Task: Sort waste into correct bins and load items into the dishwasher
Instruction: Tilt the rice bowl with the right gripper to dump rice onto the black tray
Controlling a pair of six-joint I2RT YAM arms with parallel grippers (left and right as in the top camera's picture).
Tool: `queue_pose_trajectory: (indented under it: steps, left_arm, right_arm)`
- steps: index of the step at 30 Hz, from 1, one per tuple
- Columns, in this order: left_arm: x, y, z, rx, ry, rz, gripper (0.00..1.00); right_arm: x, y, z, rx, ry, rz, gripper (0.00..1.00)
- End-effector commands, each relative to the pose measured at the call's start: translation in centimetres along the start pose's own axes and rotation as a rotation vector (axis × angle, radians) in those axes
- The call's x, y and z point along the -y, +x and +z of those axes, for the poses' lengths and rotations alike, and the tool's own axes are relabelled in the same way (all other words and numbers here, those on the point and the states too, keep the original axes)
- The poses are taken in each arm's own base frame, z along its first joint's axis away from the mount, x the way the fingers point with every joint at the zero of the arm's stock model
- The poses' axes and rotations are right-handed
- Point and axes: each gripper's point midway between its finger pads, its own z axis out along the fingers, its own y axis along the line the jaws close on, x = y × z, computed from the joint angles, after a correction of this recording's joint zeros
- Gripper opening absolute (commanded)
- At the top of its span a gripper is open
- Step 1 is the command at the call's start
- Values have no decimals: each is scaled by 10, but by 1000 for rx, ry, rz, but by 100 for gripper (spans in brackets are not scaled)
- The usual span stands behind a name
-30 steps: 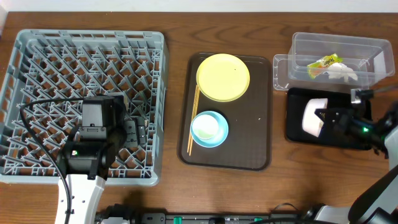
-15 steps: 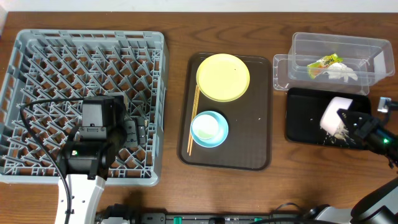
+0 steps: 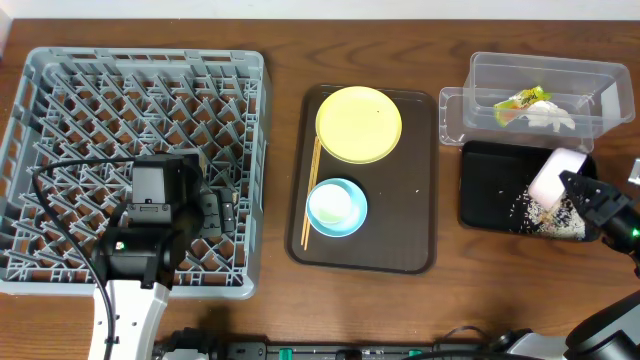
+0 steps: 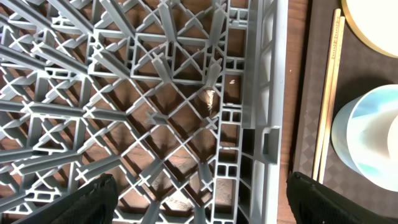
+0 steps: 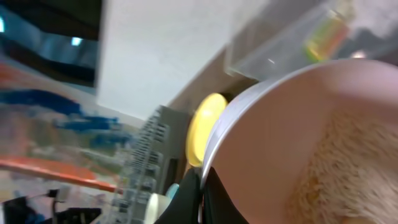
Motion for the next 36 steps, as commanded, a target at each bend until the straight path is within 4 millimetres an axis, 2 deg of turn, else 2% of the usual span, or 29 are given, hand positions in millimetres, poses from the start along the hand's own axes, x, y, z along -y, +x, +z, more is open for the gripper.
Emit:
queue_pose_trajectory:
  steps: [1, 11, 18, 22, 36]
  left_arm:
    - [1, -6, -6, 19, 5, -9, 89]
    - [1, -7, -6, 19, 5, -9, 89]
    - [1, -6, -6, 19, 5, -9, 89]
    - [1, -6, -6, 19, 5, -9, 89]
    - [1, -6, -6, 19, 5, -9, 89]
  right_arm:
    - [-24, -8, -4, 48, -129, 9, 1]
    - [-23, -8, -5, 48, -127, 26, 1]
    - [-21, -16, -5, 49, -127, 24, 1]
    - [-19, -22, -5, 46, -119, 81, 1]
    - [13, -41, -5, 89, 54, 401, 1]
